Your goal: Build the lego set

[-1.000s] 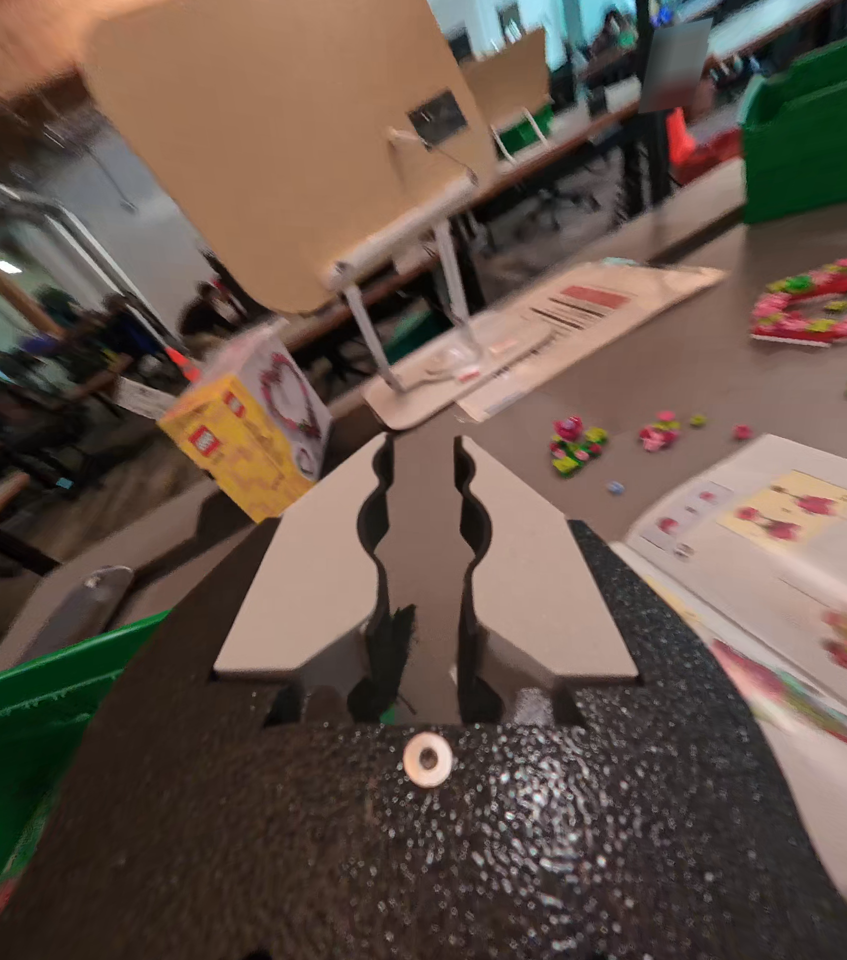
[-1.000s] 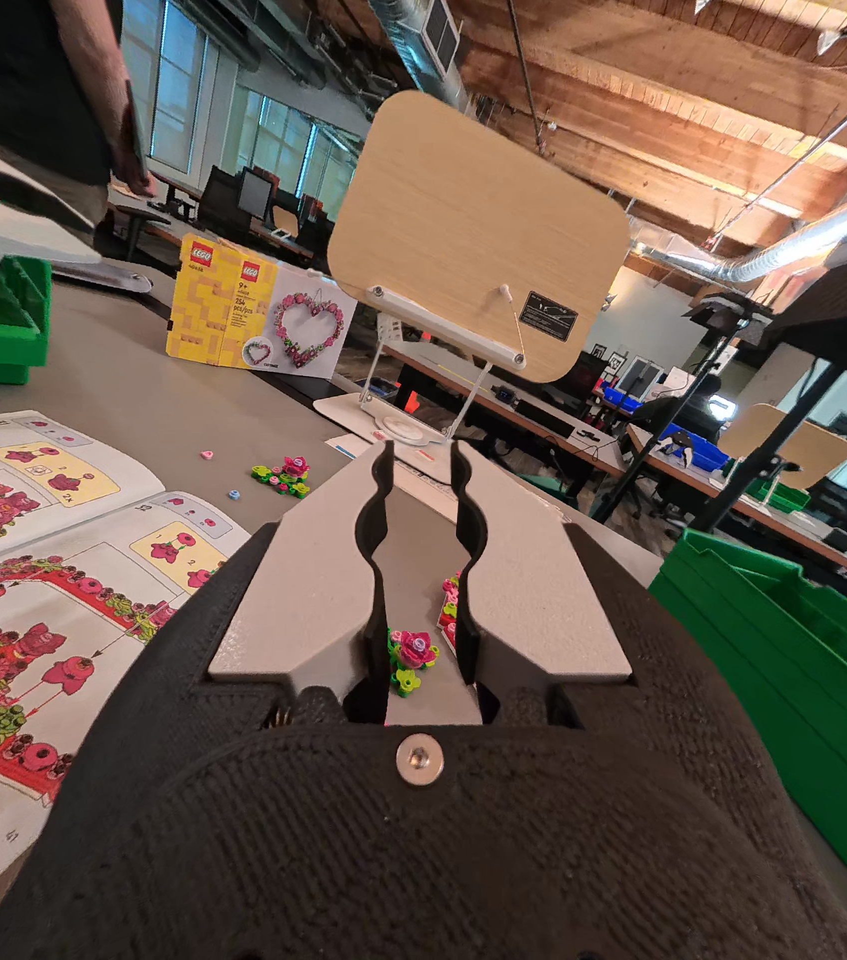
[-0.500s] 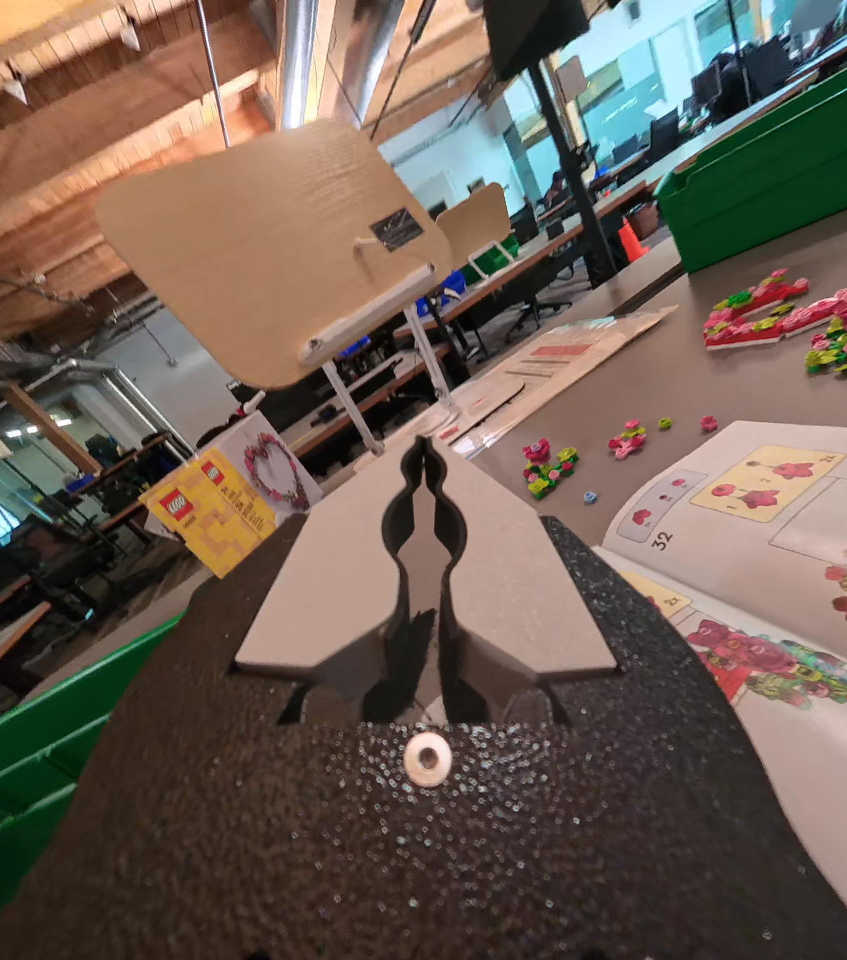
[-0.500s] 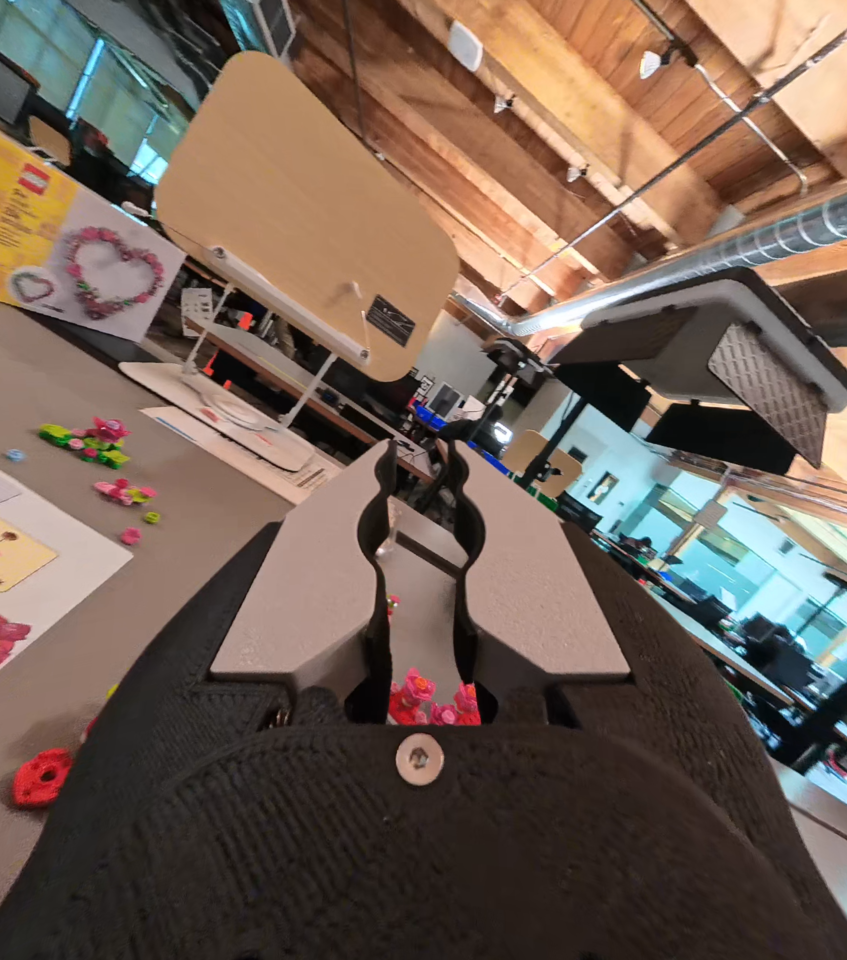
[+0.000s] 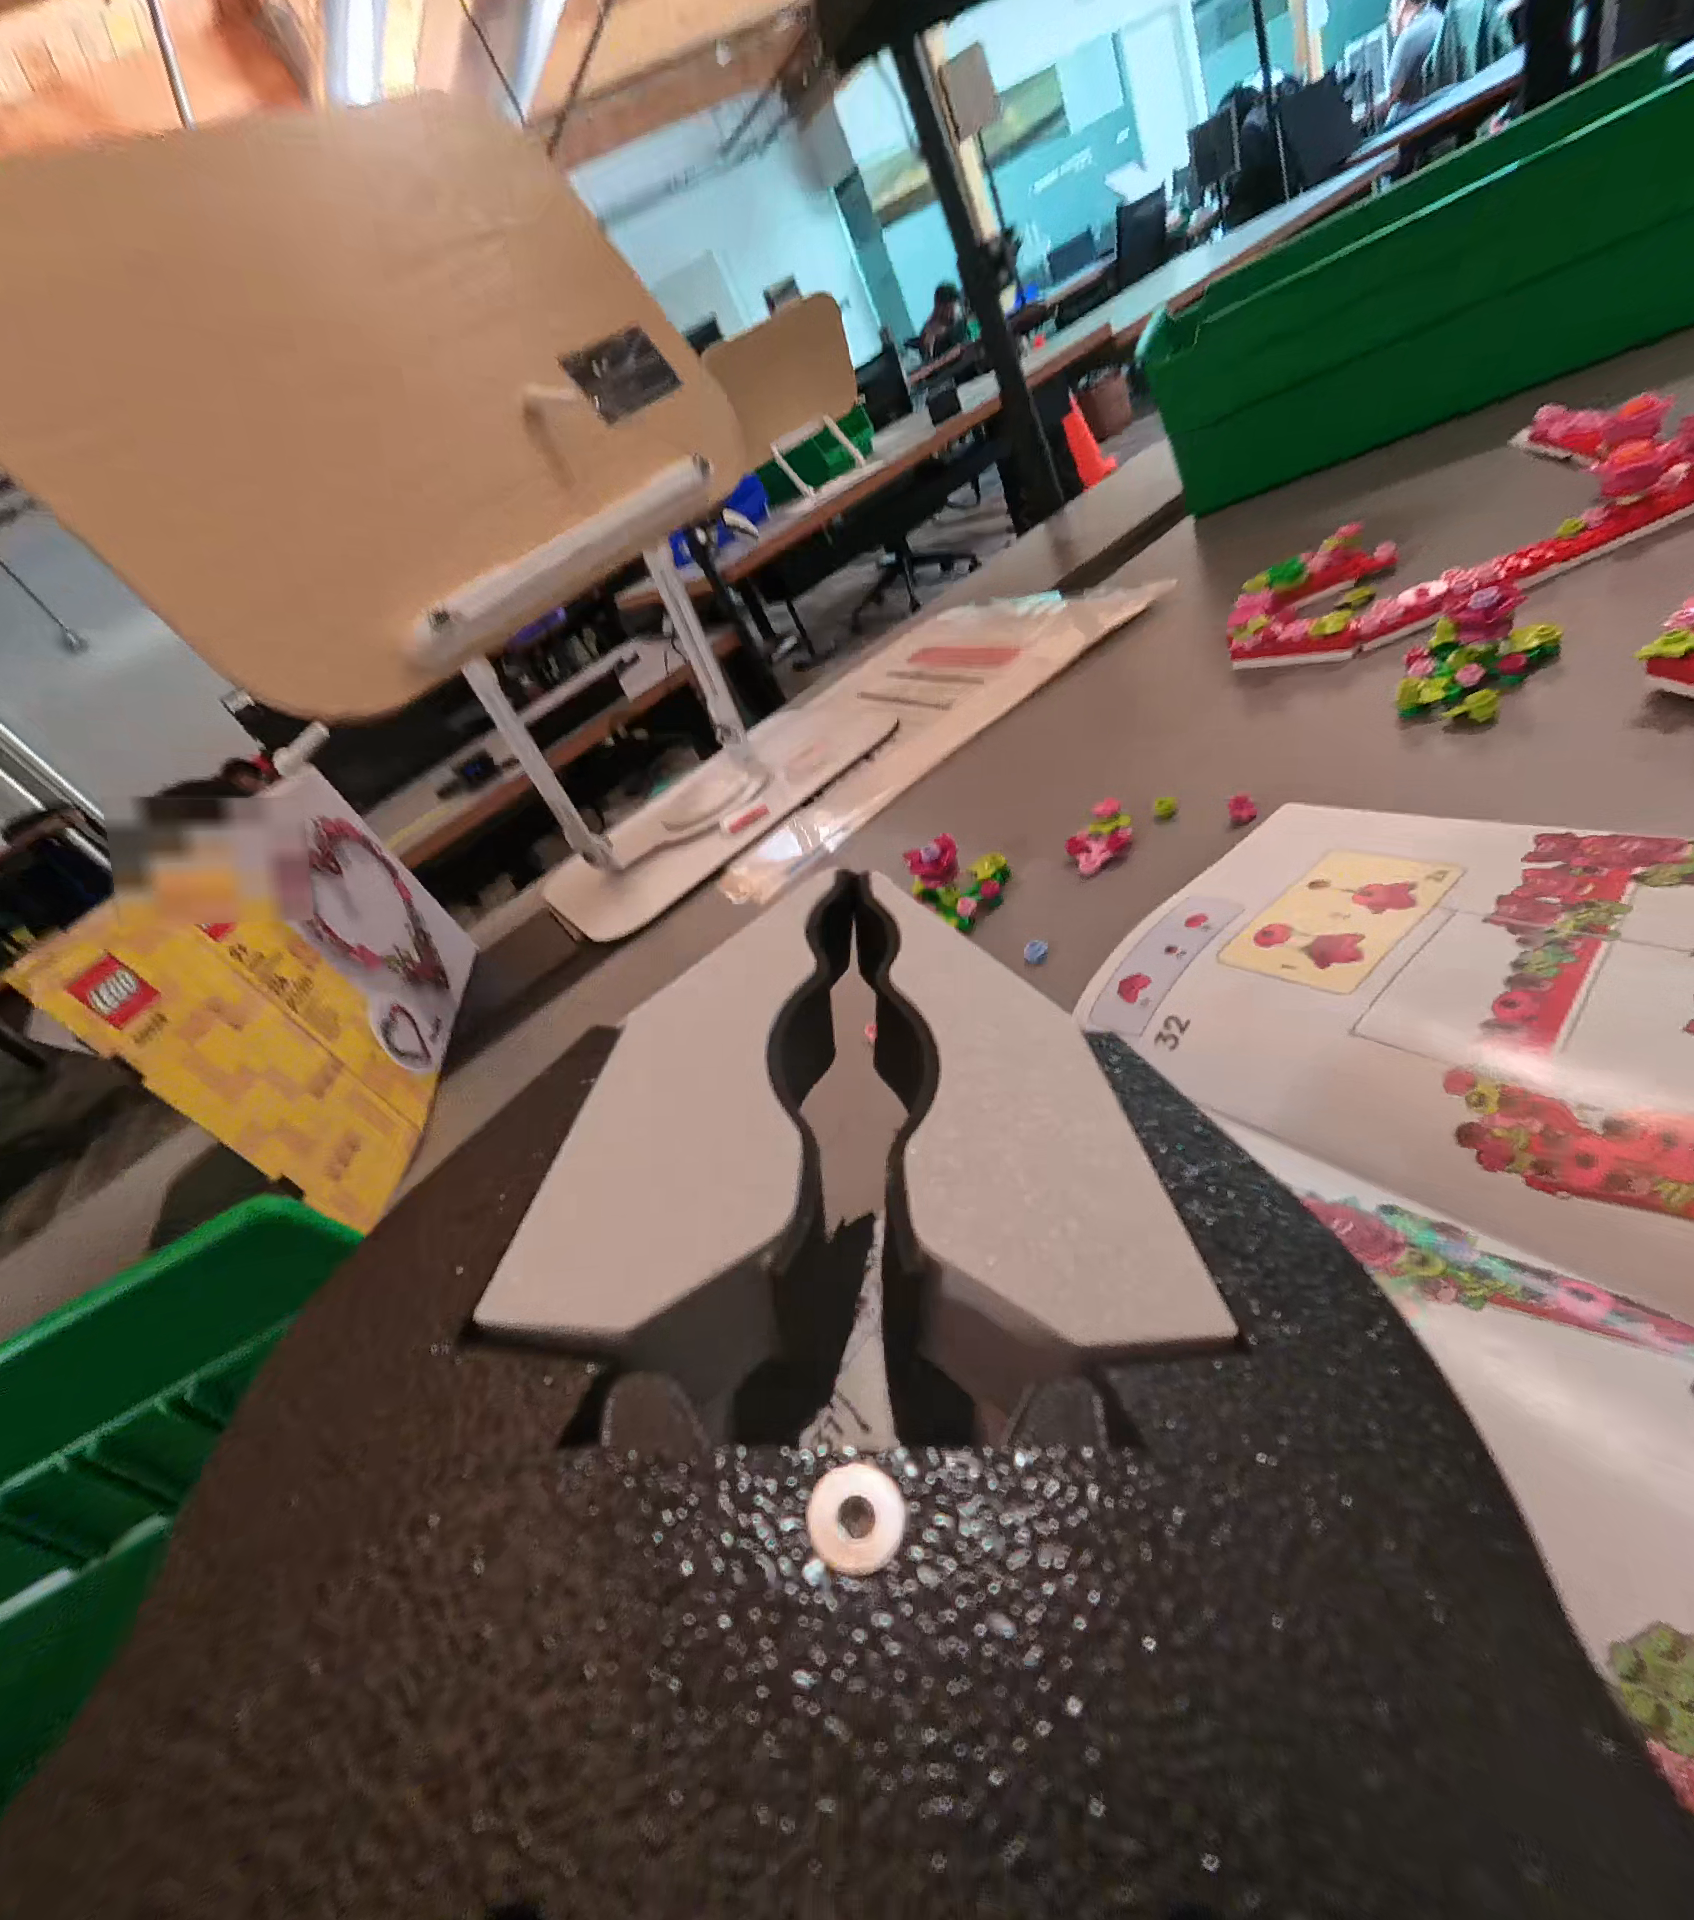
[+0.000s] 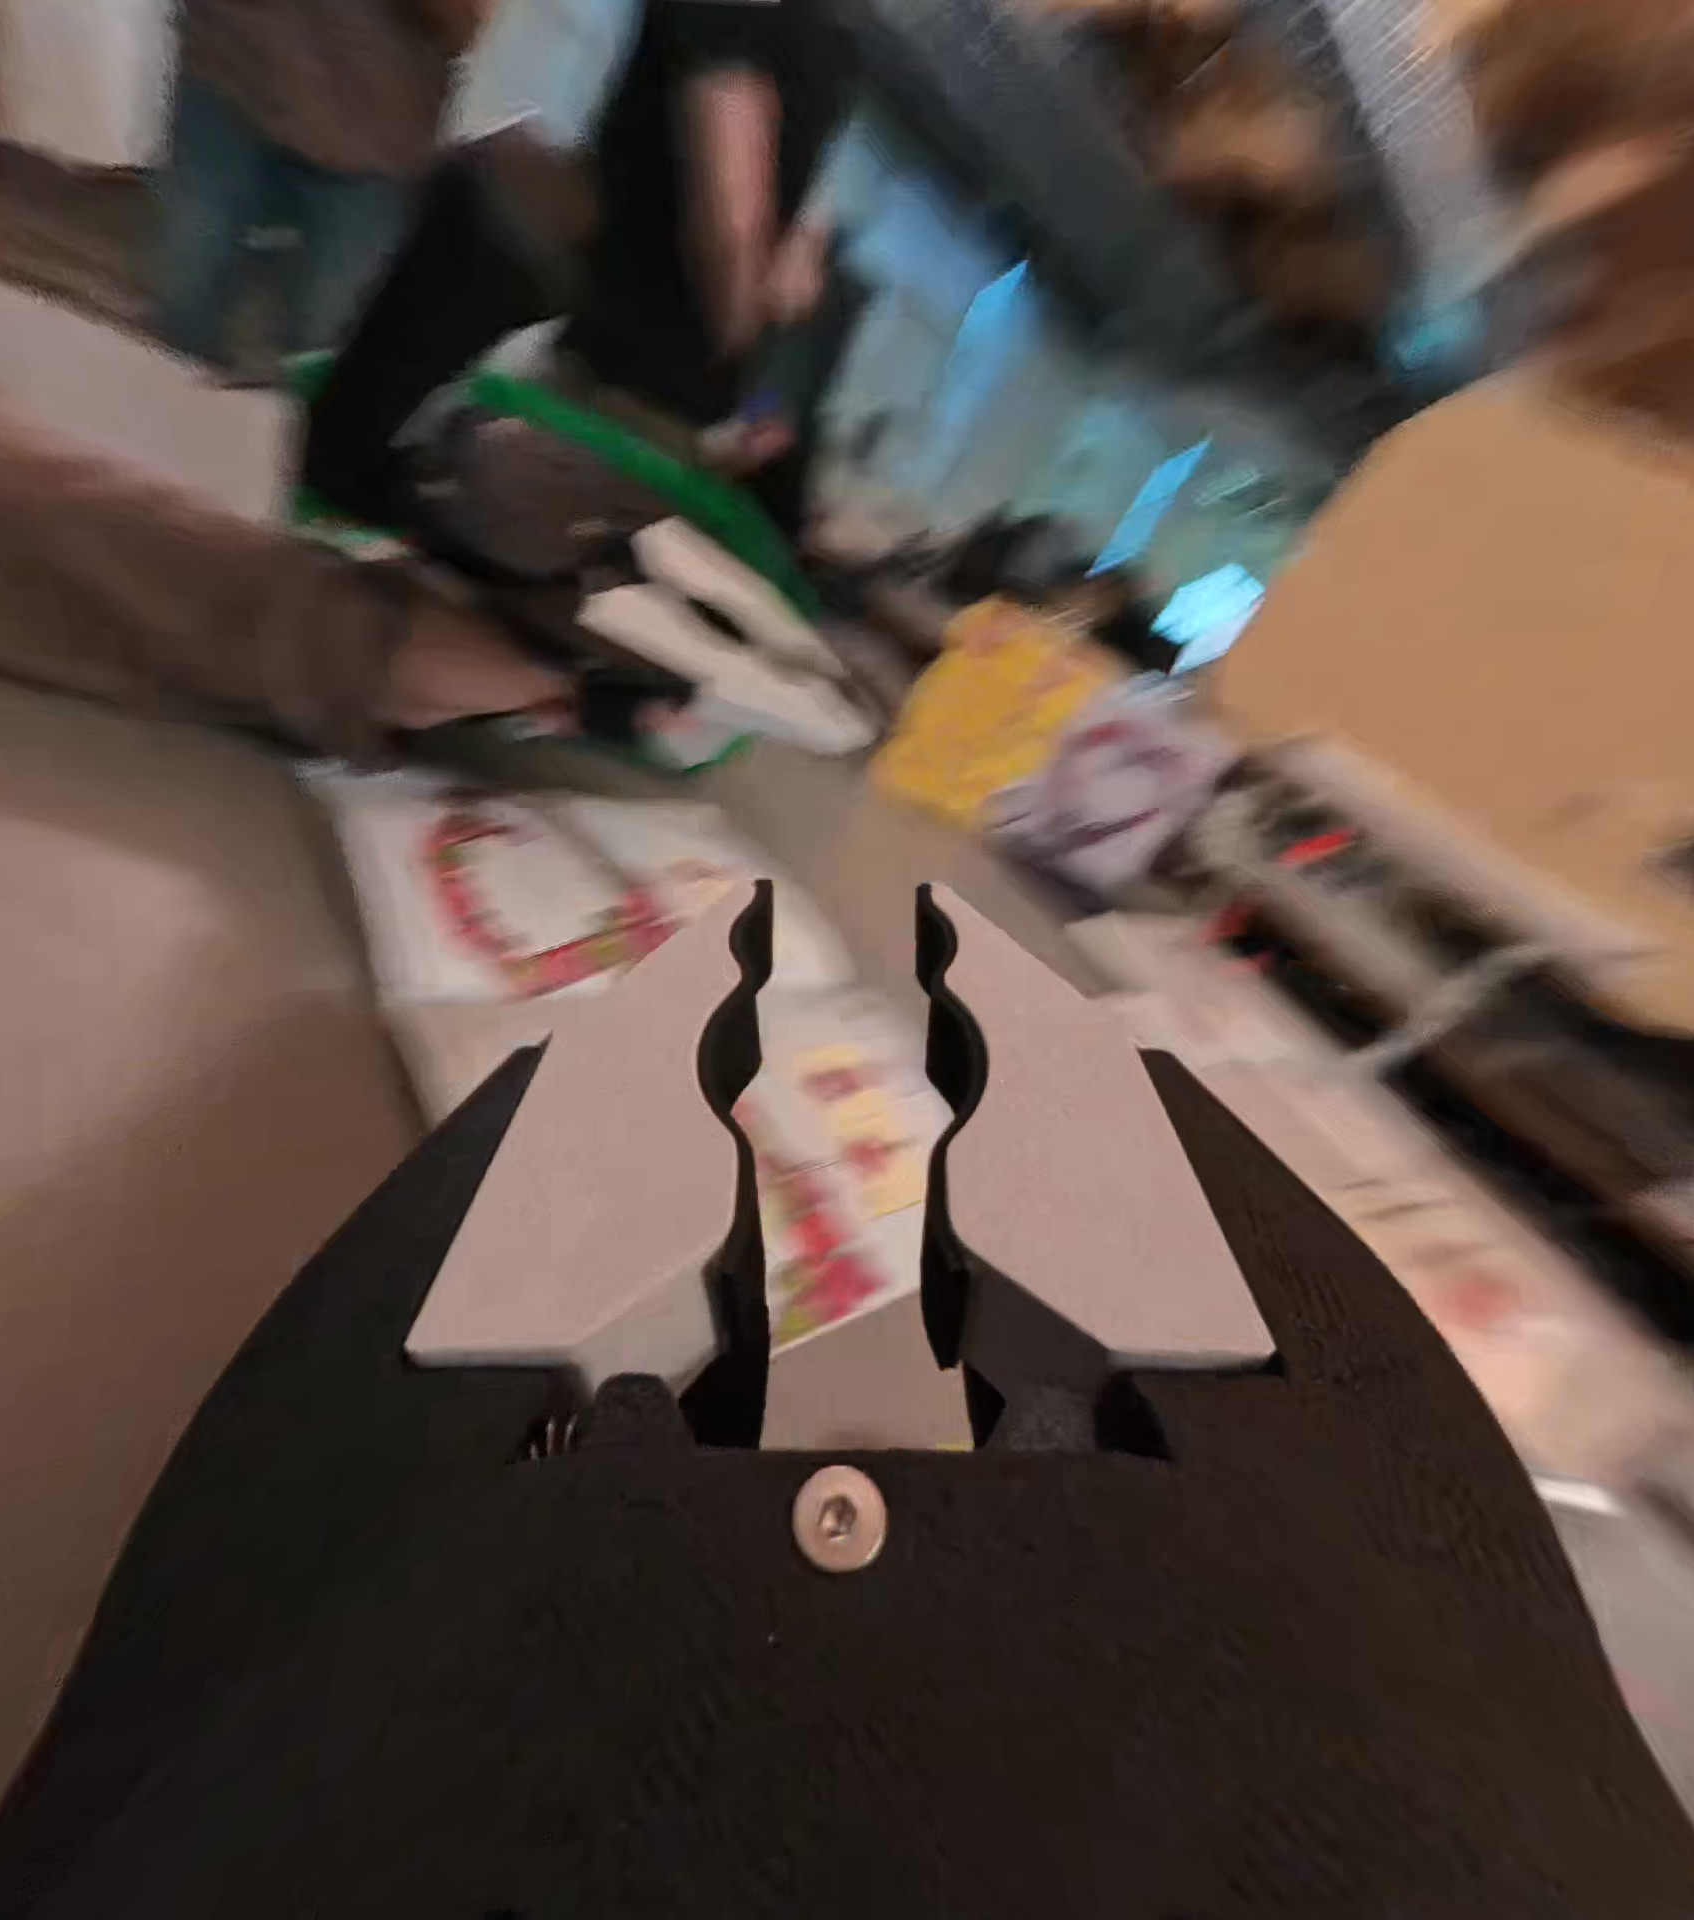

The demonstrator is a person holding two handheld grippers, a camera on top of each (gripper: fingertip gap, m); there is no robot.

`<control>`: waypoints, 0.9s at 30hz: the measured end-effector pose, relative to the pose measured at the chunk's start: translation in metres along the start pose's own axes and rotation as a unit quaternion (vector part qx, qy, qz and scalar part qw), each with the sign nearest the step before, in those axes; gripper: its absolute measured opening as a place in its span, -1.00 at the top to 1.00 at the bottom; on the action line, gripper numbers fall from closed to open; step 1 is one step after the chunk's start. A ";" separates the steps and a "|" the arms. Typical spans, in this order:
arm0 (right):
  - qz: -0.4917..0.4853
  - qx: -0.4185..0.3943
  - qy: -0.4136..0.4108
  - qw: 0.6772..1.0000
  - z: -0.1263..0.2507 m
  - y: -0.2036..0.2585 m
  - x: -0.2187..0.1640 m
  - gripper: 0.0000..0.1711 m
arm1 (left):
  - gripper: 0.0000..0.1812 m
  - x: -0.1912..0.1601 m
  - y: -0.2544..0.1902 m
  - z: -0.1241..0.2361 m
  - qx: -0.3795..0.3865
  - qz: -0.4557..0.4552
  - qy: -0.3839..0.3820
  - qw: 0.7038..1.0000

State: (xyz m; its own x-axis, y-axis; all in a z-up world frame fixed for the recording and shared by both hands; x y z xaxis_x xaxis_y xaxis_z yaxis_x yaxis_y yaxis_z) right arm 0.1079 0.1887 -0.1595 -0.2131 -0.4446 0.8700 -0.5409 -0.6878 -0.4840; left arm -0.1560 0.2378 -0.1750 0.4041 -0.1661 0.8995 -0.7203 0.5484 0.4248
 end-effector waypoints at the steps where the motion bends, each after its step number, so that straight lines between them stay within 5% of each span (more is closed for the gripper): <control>1: -0.047 0.082 0.043 0.995 -0.005 0.007 -0.006 0.68 | 1.00 -0.004 0.001 -0.002 -0.003 0.008 0.012 1.000; 3: -0.129 0.208 0.131 0.961 -0.011 0.020 -0.017 0.60 | 1.00 -0.009 0.002 -0.006 -0.003 0.013 0.031 0.999; 6: -0.067 0.234 0.195 0.950 -0.013 0.034 -0.024 0.61 | 1.00 -0.014 0.000 -0.009 -0.003 -0.008 0.053 0.999; 17: -0.133 0.327 0.155 0.923 -0.005 0.043 -0.004 0.67 | 1.00 -0.027 -0.016 -0.024 -0.038 -0.087 0.116 0.989; 22: -0.142 0.134 0.088 0.977 0.019 -0.017 -0.001 0.65 | 1.00 -0.027 -0.017 -0.025 -0.030 -0.104 0.116 0.987; 24: -0.143 0.037 0.138 0.979 0.032 -0.046 -0.012 0.63 | 1.00 -0.027 -0.015 -0.024 -0.026 -0.099 0.109 0.989; 27: -0.099 -0.006 0.262 0.960 0.036 -0.074 -0.031 0.60 | 1.00 -0.025 -0.011 -0.022 -0.017 -0.084 0.092 0.992</control>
Point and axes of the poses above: each gripper's, where its closed fingertips meet, z back along the fingers, x out of its top, y = z × x across the jaws, the point moved 10 cm from there along z, back along the fingers, and after that the axes turned 8 degrees about -x, right-handed, at the moved point
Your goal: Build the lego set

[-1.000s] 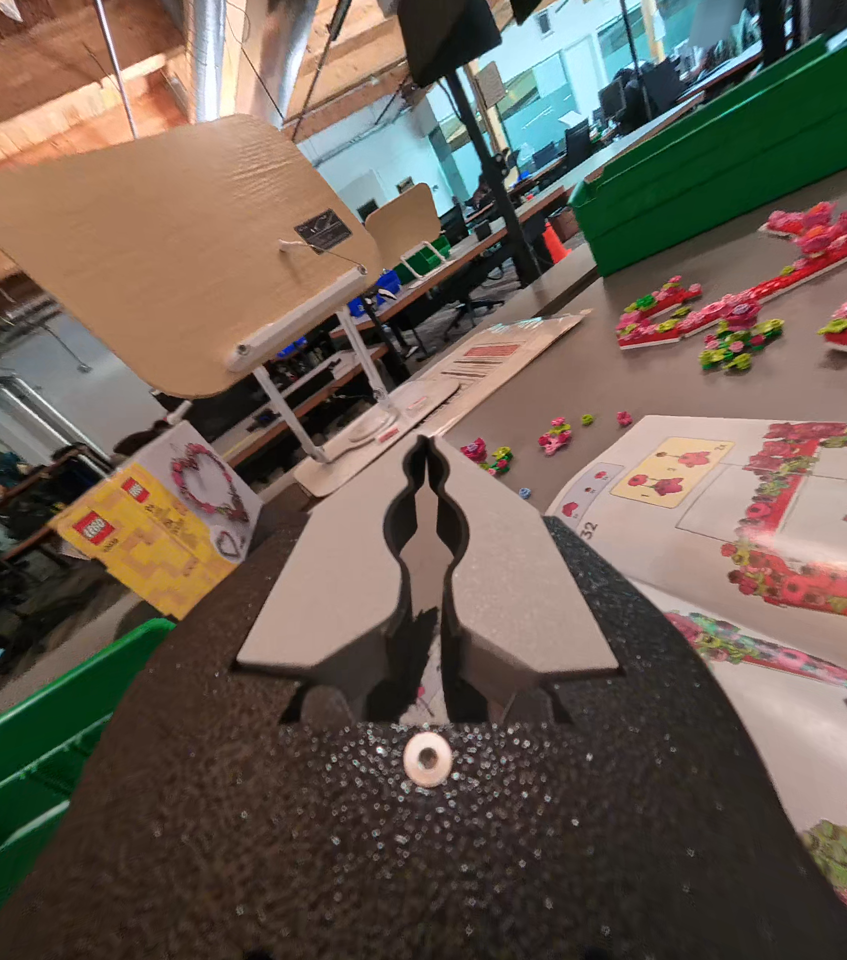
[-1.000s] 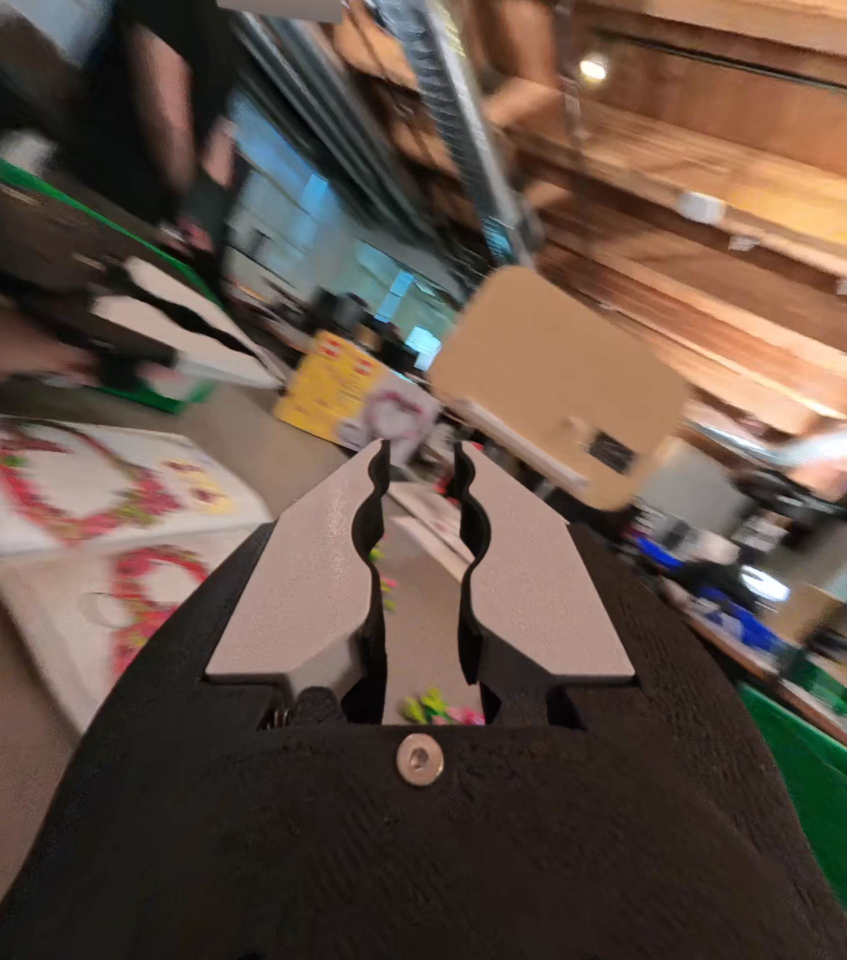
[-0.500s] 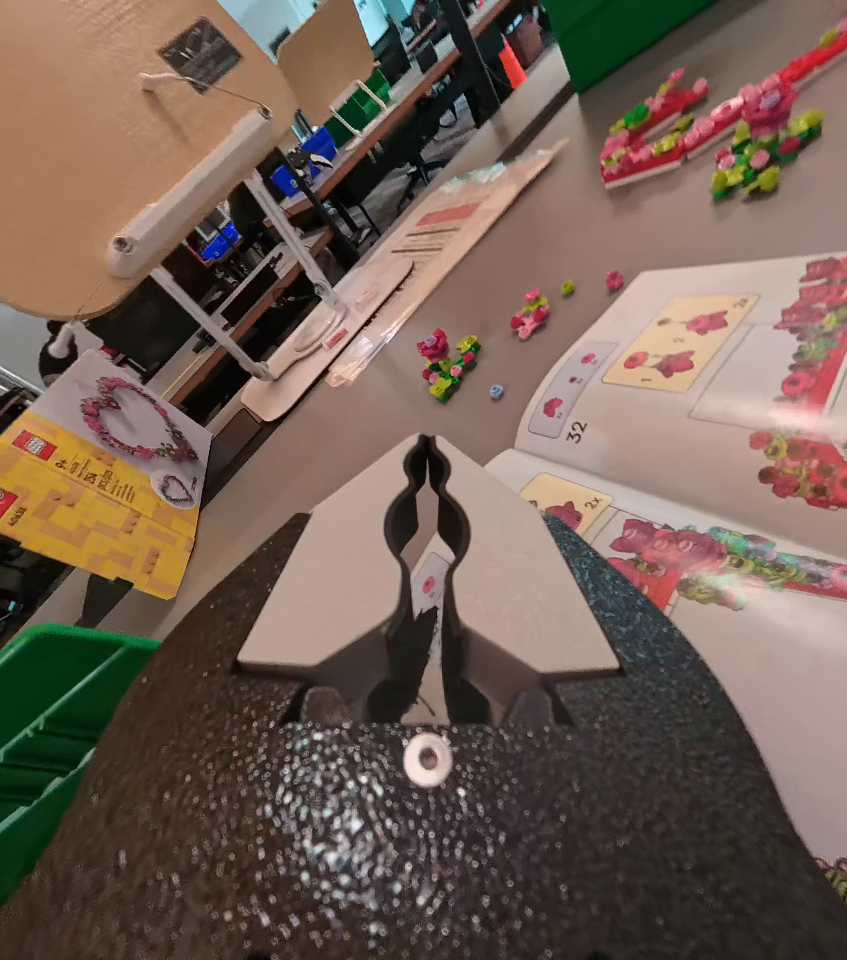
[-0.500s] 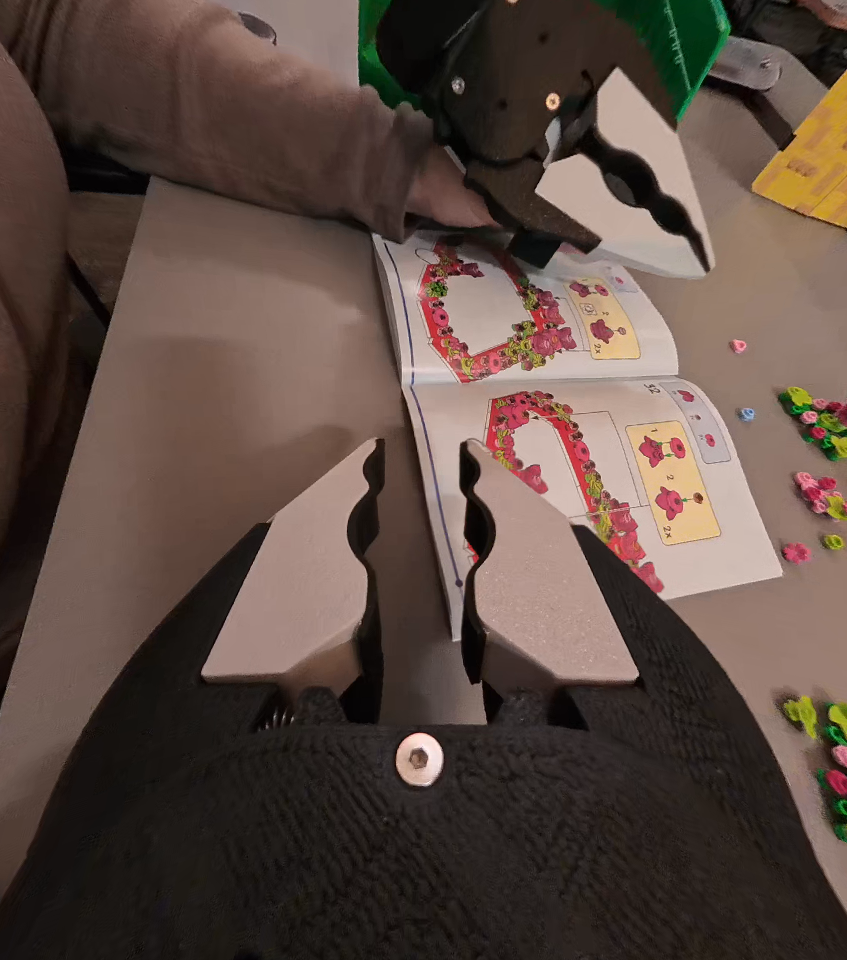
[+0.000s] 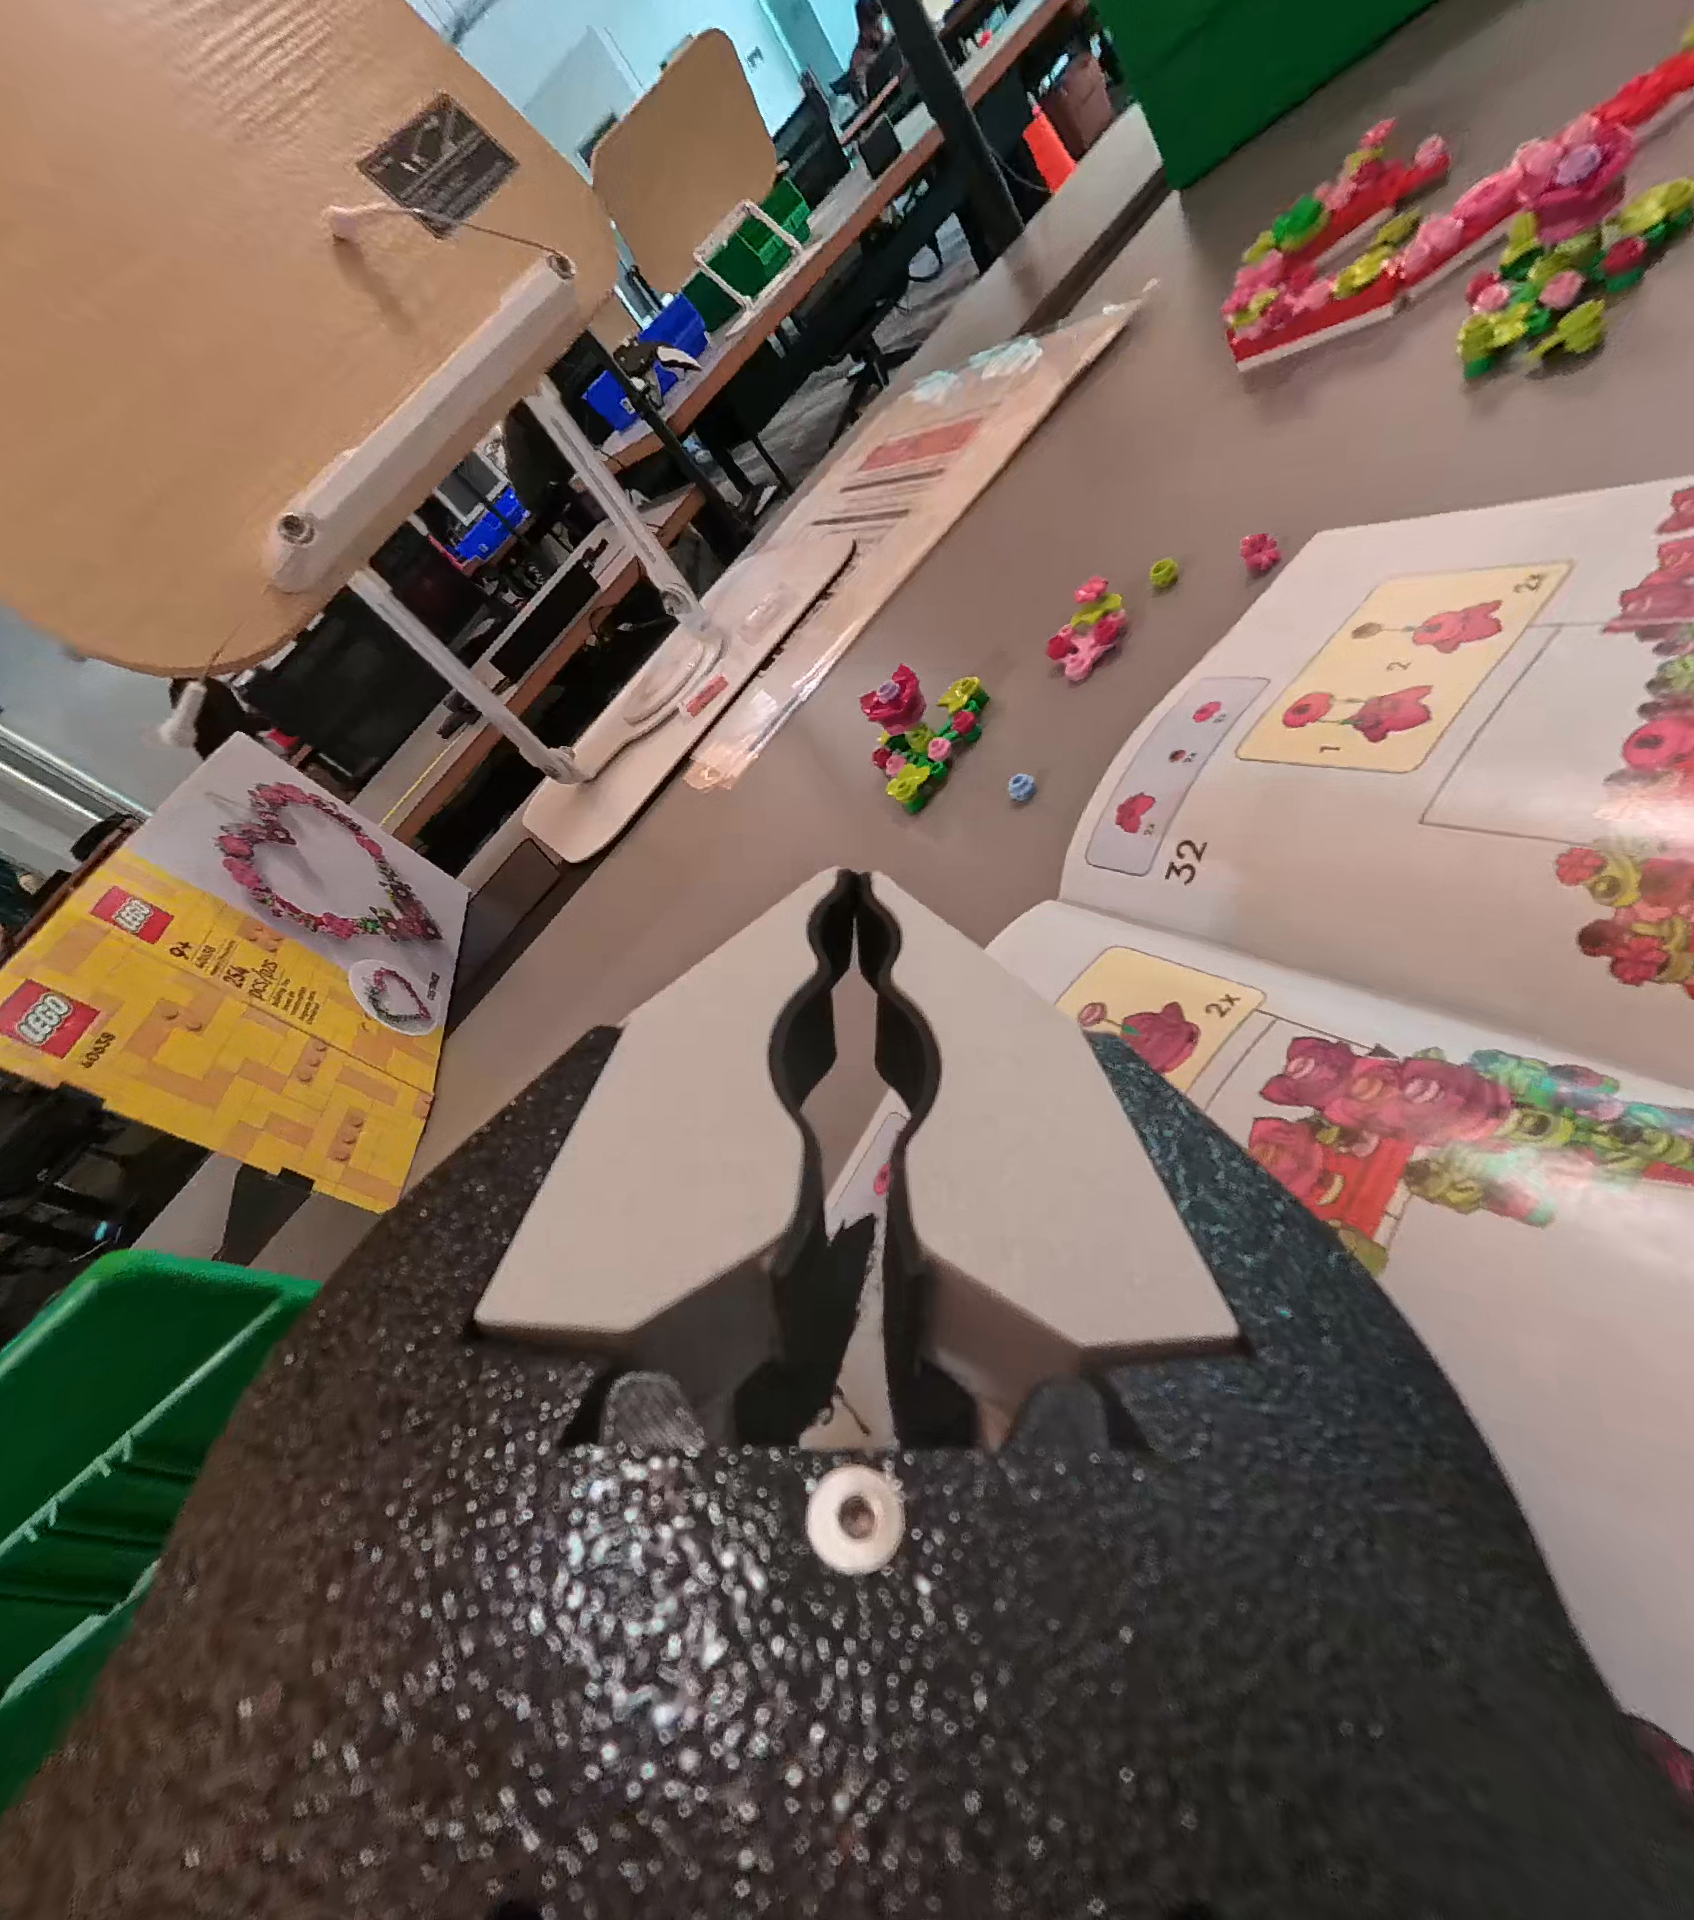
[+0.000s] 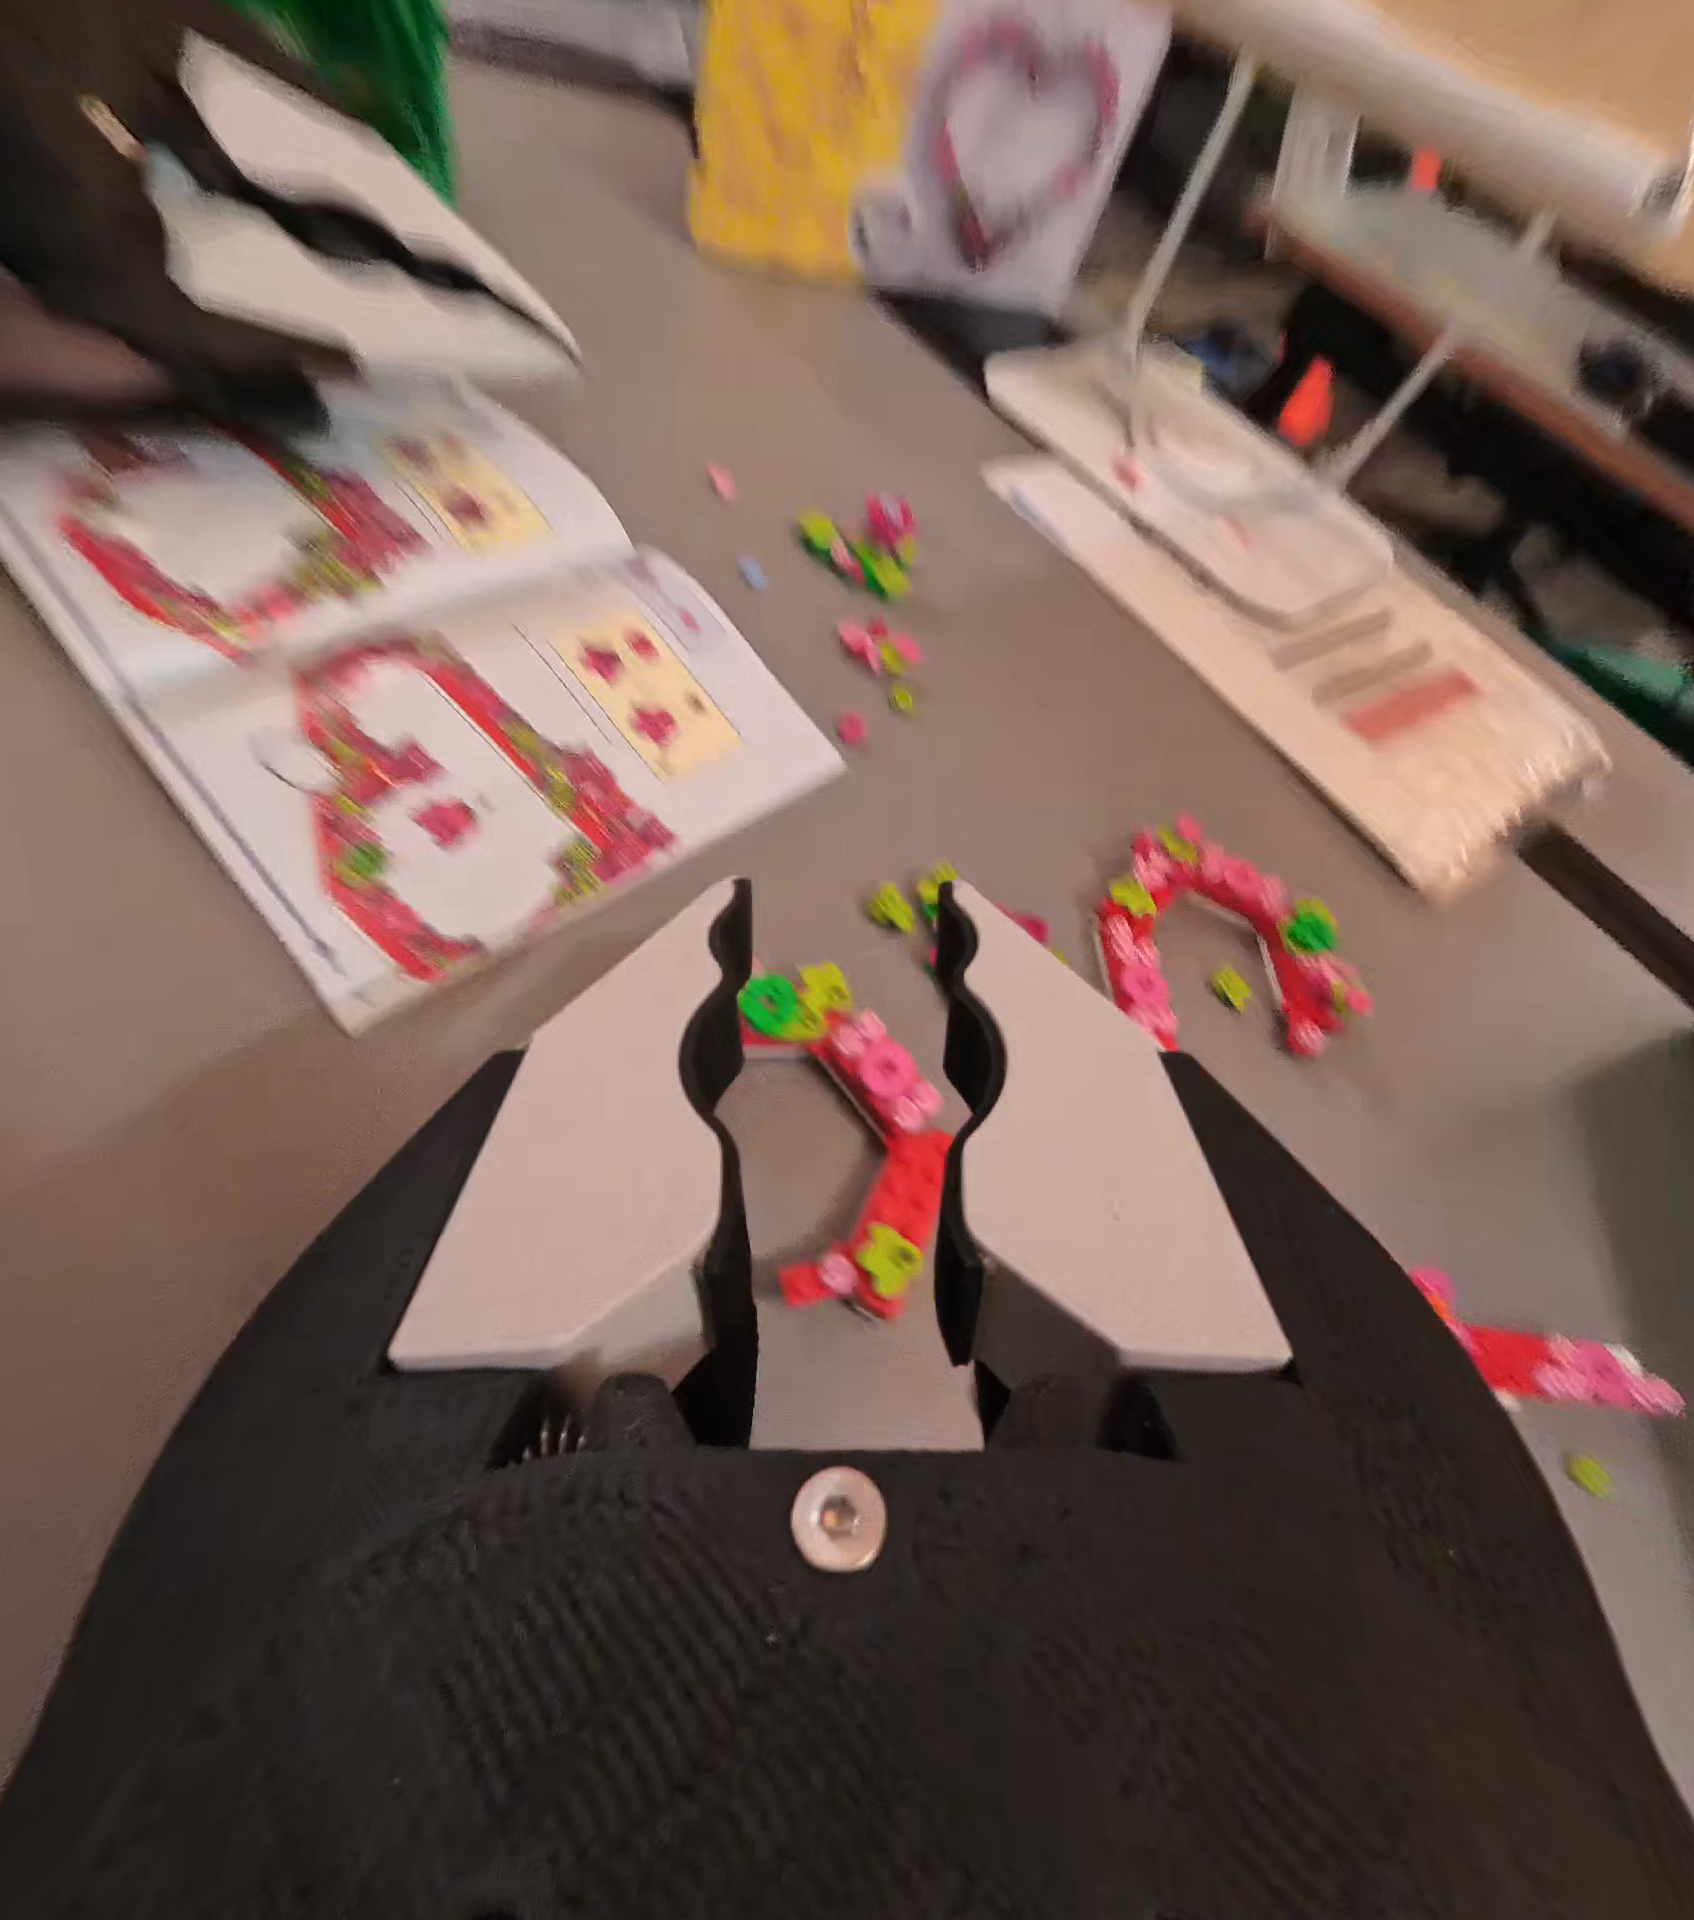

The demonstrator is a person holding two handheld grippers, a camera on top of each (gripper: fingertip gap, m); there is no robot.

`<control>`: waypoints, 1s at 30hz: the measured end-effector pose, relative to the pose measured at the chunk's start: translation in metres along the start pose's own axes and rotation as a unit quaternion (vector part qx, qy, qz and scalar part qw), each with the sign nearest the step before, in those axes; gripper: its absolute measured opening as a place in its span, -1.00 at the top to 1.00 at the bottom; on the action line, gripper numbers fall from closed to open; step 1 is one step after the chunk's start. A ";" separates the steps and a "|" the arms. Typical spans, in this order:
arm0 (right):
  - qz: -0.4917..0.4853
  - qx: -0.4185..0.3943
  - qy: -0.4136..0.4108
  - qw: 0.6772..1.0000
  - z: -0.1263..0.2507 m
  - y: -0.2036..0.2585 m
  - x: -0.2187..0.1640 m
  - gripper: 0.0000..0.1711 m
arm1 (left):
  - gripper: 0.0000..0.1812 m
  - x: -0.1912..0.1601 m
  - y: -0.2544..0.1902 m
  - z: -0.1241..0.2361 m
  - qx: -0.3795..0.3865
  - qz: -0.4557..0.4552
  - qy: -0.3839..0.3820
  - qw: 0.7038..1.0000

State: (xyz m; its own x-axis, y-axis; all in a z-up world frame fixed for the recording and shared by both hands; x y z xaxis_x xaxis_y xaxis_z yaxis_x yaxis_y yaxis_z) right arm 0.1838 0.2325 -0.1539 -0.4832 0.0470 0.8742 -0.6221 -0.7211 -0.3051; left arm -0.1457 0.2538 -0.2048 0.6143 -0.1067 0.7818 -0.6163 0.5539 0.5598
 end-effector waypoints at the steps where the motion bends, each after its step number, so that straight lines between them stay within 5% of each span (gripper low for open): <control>1: 0.007 -0.002 0.037 0.999 -0.006 -0.009 -0.003 0.58 | 1.00 0.000 0.001 0.001 0.003 0.004 -0.005 1.000; 14: 0.005 0.096 0.286 0.953 -0.072 -0.050 -0.023 0.64 | 1.00 0.002 0.006 0.005 0.017 0.022 -0.036 0.999; 24: 0.008 0.099 0.281 0.955 -0.082 -0.043 -0.021 0.73 | 1.00 0.005 0.004 0.006 0.019 0.014 -0.043 0.999; 30: -0.024 -0.018 0.248 0.968 -0.023 -0.058 -0.014 0.71 | 1.00 0.004 0.005 0.006 0.021 0.012 -0.042 0.999</control>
State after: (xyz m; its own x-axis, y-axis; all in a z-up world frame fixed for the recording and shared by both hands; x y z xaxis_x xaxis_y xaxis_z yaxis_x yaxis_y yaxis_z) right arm 0.2122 0.2898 -0.1575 -0.6847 0.4121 0.6011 -0.6675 -0.6857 -0.2903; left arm -0.1489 0.2510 -0.1971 0.5567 -0.1639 0.8144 -0.6511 0.5227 0.5503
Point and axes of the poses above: each gripper's, where its closed fingertips meet, z back along the fingers, x out of its top, y = z × x across the jaws, the point moved 10 cm from there along z, back along the fingers, and after that the axes turned 8 degrees about -x, right-handed, at the moved point
